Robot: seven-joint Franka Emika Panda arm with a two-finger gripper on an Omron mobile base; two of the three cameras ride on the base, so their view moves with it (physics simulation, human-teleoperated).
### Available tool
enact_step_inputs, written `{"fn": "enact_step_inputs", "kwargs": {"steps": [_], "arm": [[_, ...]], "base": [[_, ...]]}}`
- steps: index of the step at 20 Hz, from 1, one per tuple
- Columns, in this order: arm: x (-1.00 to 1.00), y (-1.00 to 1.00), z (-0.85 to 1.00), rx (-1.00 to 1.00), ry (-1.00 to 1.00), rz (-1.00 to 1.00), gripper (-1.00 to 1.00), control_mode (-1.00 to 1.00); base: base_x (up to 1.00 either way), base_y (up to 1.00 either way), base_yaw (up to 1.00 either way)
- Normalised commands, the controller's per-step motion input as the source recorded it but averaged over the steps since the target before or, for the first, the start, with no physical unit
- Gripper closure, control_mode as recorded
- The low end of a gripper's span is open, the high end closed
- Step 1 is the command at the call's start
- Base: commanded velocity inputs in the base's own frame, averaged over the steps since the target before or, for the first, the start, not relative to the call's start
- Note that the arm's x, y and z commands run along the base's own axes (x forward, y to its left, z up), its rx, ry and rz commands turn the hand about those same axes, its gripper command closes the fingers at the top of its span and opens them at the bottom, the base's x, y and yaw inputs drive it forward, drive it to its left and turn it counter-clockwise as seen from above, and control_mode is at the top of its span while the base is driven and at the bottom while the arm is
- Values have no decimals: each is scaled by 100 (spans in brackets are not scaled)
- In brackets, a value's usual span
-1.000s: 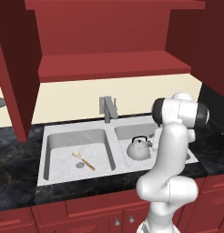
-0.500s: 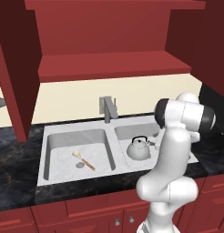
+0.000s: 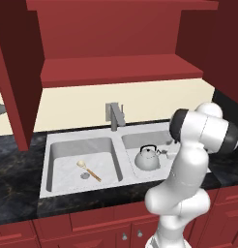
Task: Open the cabinet, pick the kettle from the cabinet, and place it in the sink.
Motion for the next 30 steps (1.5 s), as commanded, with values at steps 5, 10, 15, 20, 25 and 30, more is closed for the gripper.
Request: {"fn": "enact_step_inputs", "kwargs": {"steps": [5,10,15,20,25,30], "arm": [[-16,6,34,-2,0,-10,-100,-100],[-16,3,25,-9,0,-12,-100,-100],[-19,0,32,-12,1,-11,-100,-100],[-23,6,32,-17,0,-13,-100,-100],[-23,7,36,-9,0,-15,-100,-100],[-21,9,38,-1,7,-24,-100,-100]], "base": [[0,0,0],[0,0,0],[0,0,0],[0,0,0],[0,0,0],[0,0,0]]}}
